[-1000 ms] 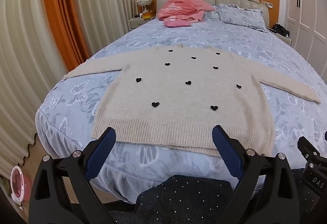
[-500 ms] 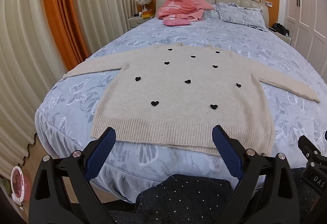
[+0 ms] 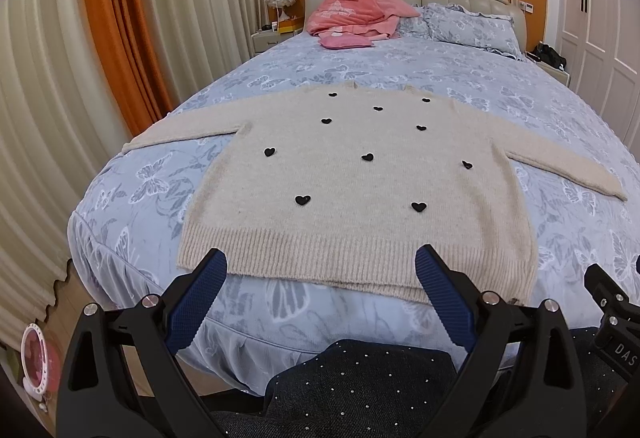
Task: Fold small clothes
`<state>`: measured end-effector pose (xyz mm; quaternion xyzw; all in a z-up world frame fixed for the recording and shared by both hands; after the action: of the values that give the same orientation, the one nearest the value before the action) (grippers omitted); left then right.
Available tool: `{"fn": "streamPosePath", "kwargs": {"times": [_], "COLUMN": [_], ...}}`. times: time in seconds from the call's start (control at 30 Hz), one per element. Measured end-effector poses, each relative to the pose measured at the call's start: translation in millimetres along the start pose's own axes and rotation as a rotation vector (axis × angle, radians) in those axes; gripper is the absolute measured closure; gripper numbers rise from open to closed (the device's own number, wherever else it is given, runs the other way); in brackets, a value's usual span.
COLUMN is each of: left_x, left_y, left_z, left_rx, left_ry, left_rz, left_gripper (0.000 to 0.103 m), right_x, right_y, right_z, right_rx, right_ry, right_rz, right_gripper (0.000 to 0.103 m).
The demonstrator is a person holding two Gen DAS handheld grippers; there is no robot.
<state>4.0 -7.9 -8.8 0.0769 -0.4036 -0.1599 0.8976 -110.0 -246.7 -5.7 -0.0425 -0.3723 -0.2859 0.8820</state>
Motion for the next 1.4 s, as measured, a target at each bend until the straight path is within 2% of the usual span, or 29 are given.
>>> {"fn": "streamPosePath", "kwargs": {"times": [1.4], "left_x": [-10.0], "left_y": [-12.3], "left_z": [-6.2], "left_rx": [-0.010], "left_ry": [0.018], "left_rz": [0.000], "left_gripper": [0.009], "right_x": [0.4], "right_y": [-0.4], "right_z": [-0.6], "right_rx": [0.000], "right_ry": [0.003], "right_rz": [0.000], "right_gripper": [0.005]}}
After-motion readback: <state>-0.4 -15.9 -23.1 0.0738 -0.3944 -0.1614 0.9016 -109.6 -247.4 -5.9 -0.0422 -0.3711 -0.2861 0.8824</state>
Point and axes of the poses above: each gripper's, at about its wrist camera, not at the fingertips, and z roughly against the way its jaws point, y to its left, x to its top, the point moved 1 cm from there along -z, roughly the way its jaws point, and after that the axes turned 14 degrees about -z, right-handed, at the moved point
